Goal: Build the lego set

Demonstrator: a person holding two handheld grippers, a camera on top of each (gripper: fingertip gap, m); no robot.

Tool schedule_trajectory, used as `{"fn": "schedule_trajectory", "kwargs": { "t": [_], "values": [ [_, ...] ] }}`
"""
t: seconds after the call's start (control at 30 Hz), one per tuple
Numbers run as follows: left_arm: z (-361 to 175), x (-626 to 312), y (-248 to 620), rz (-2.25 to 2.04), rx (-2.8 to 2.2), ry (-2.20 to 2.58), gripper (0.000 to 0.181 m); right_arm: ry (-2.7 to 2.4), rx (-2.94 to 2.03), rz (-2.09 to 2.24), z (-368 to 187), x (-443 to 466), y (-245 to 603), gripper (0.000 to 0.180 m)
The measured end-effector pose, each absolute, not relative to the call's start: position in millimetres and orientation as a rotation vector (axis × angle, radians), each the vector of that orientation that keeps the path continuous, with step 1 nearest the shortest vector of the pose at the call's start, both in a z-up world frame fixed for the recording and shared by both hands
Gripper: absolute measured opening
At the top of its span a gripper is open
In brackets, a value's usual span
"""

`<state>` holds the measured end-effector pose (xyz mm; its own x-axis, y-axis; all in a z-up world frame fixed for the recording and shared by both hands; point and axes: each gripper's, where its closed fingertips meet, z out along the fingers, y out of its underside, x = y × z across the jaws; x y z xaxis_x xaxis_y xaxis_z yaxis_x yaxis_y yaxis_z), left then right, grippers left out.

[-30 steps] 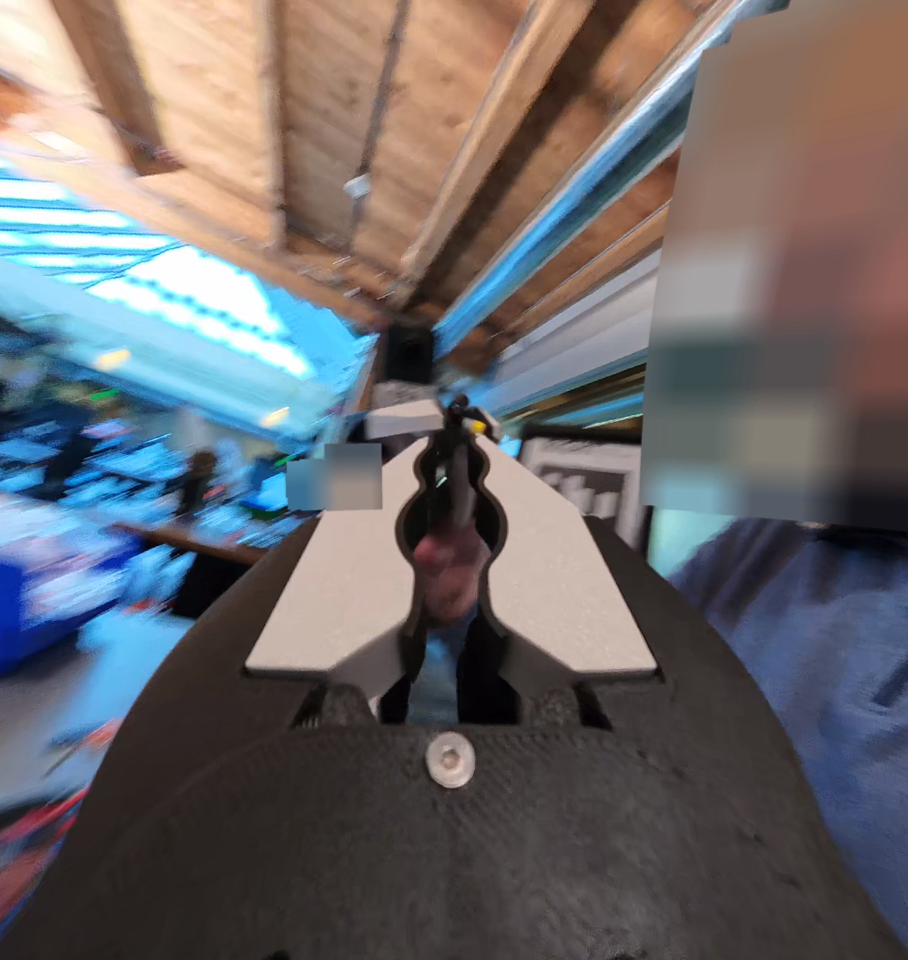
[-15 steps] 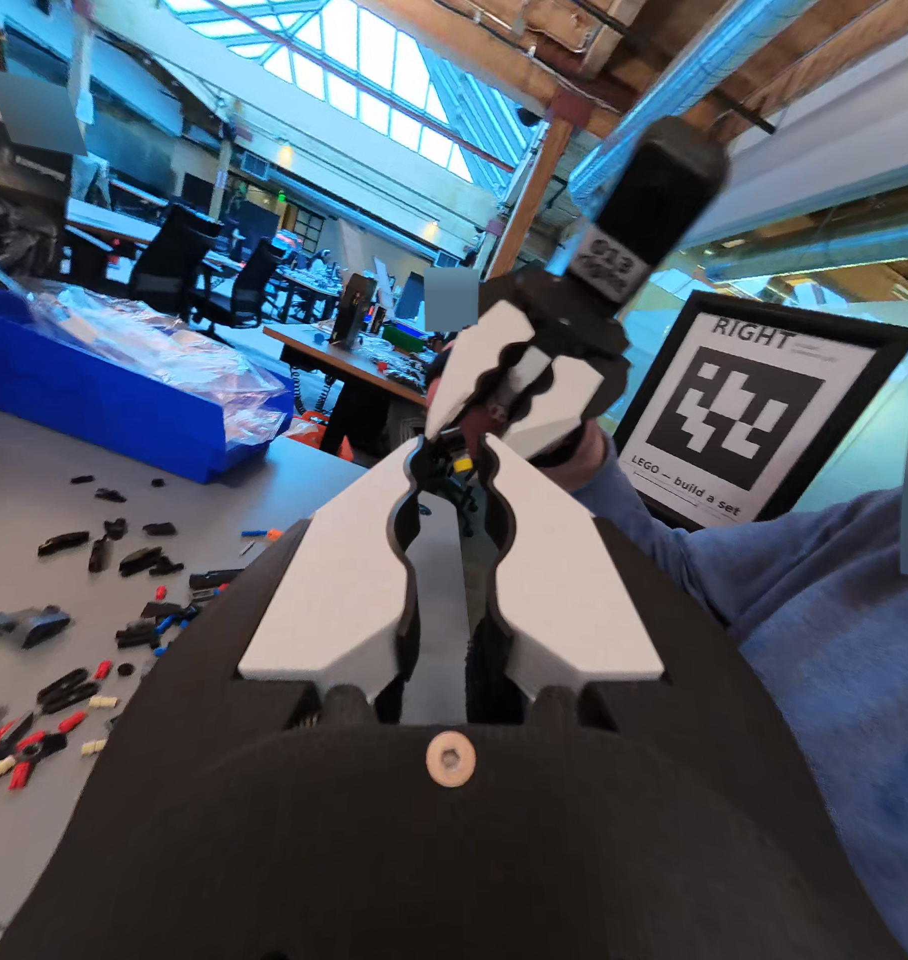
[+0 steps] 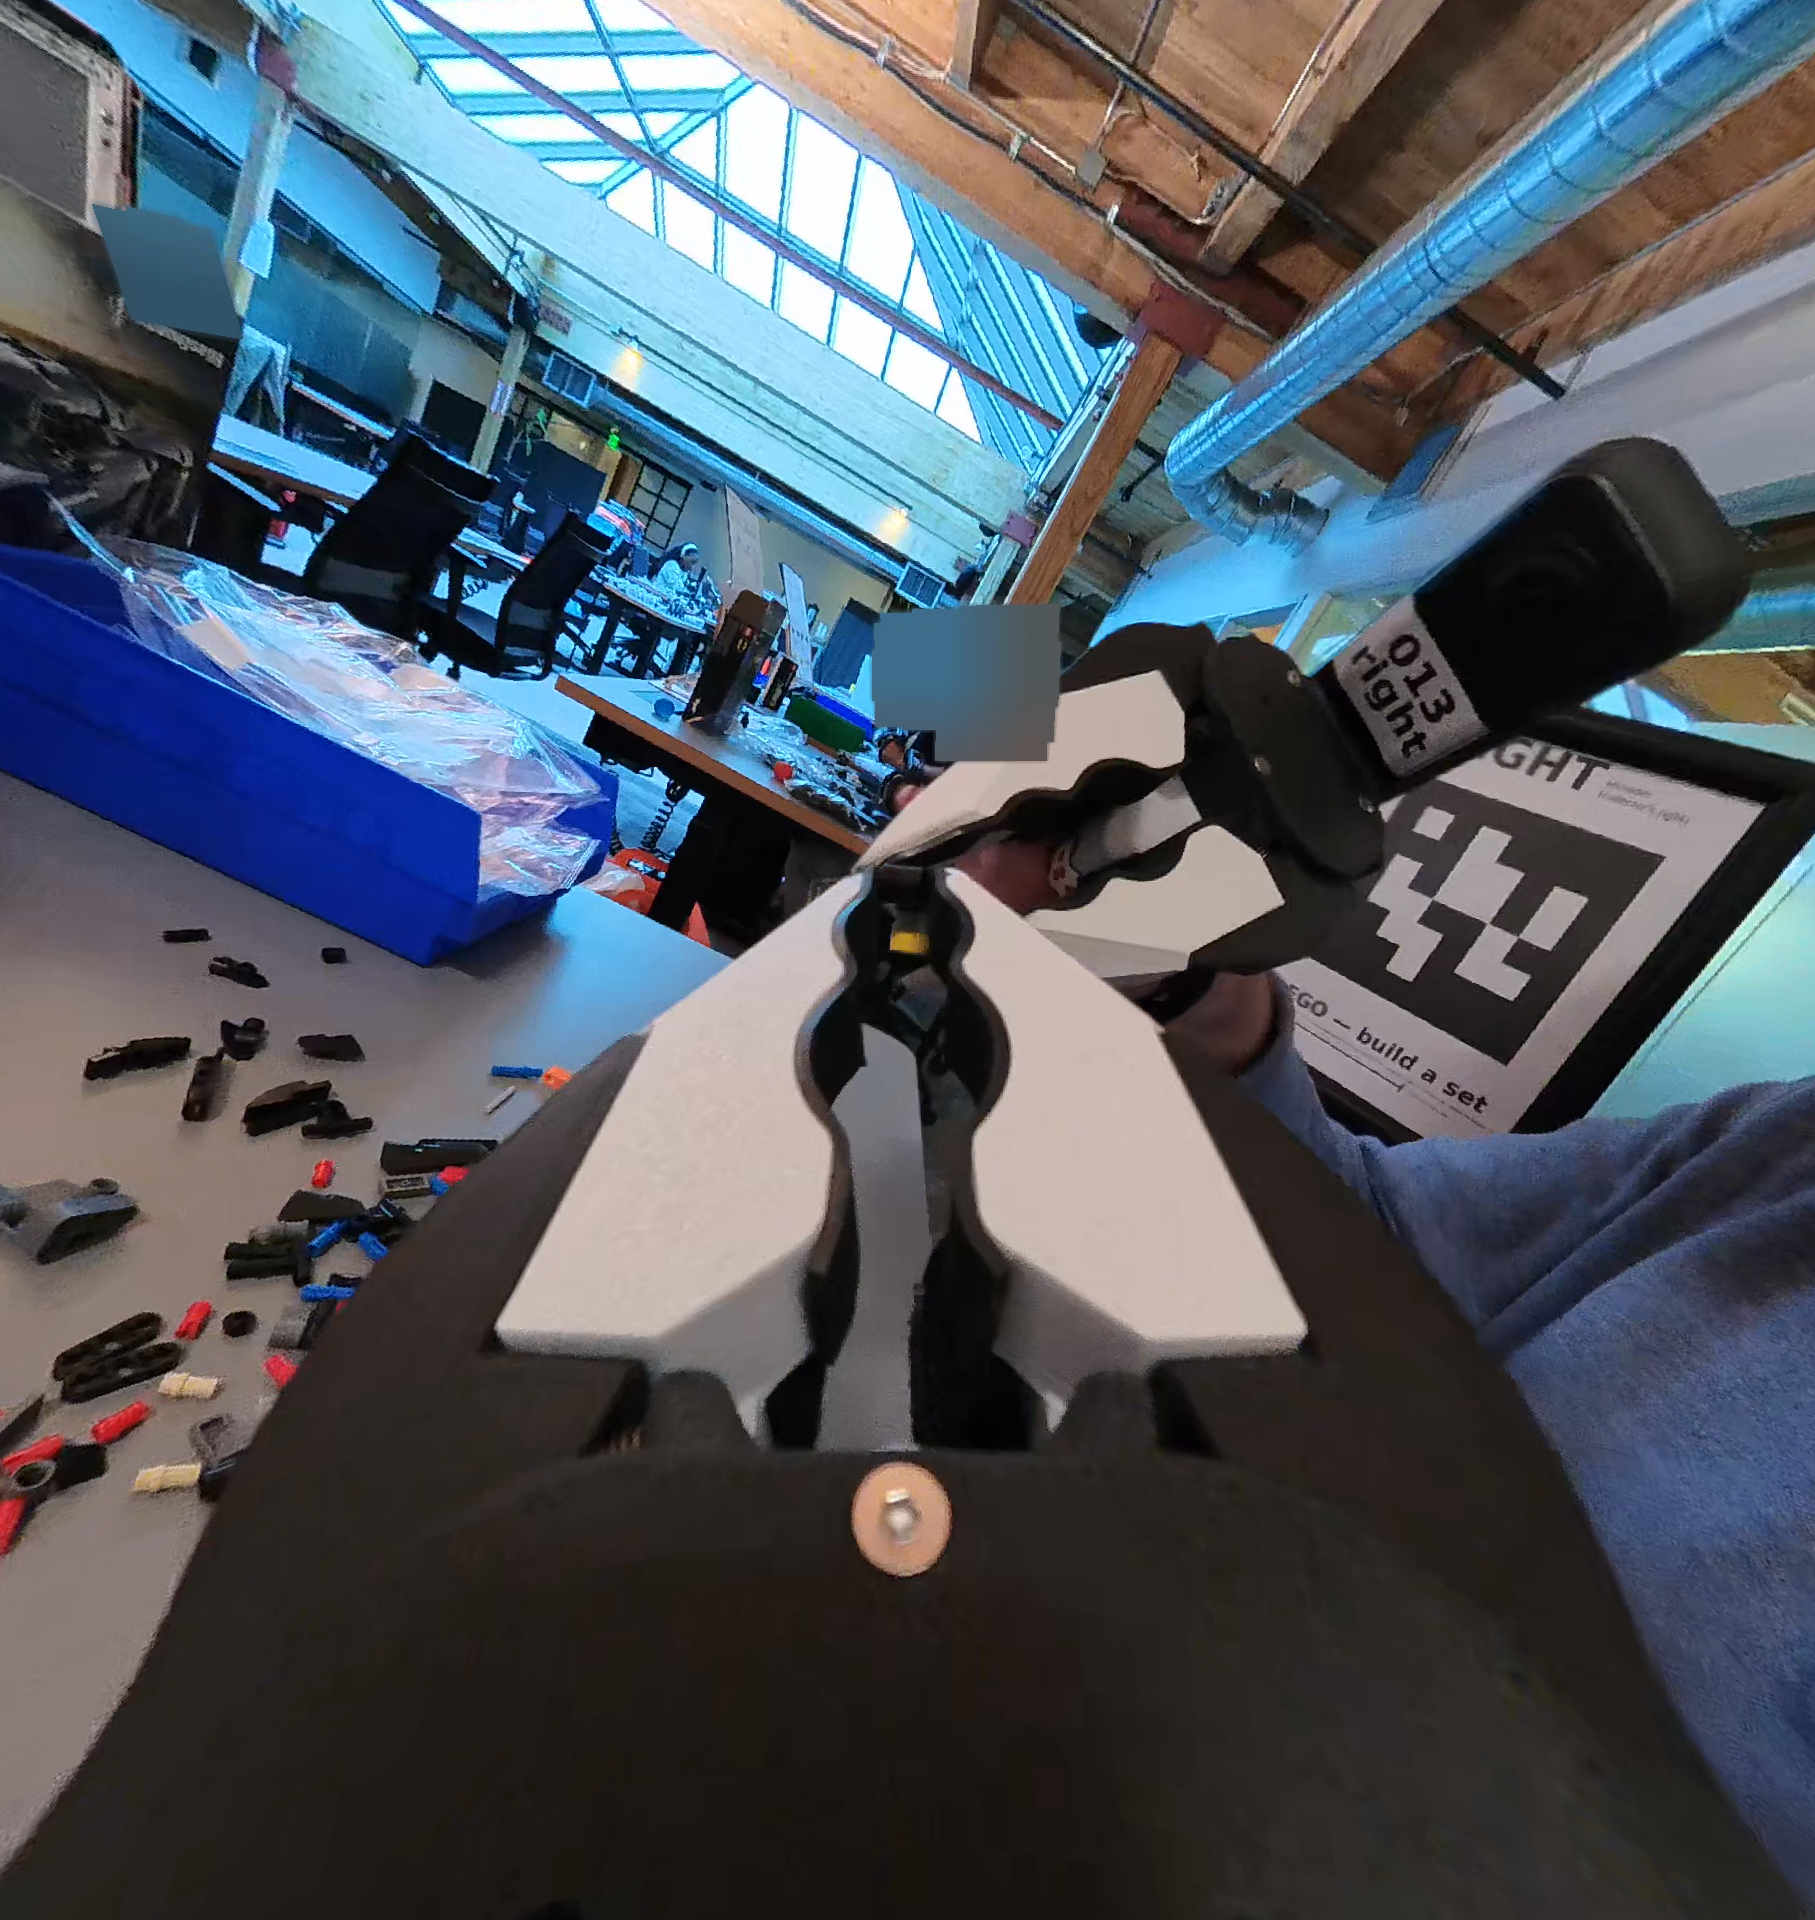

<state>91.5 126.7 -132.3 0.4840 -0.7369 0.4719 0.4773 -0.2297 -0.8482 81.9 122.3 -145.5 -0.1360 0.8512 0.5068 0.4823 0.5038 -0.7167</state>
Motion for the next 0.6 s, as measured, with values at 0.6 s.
{"fn": "schedule_trajectory", "kwargs": {
  "t": [0.6],
  "values": [
    [-134, 98, 139, -1.244, -1.371, 0.170, 0.006, -1.624, -1.028, 0.205, -150, 87, 137, 0.023]
  ]
}}
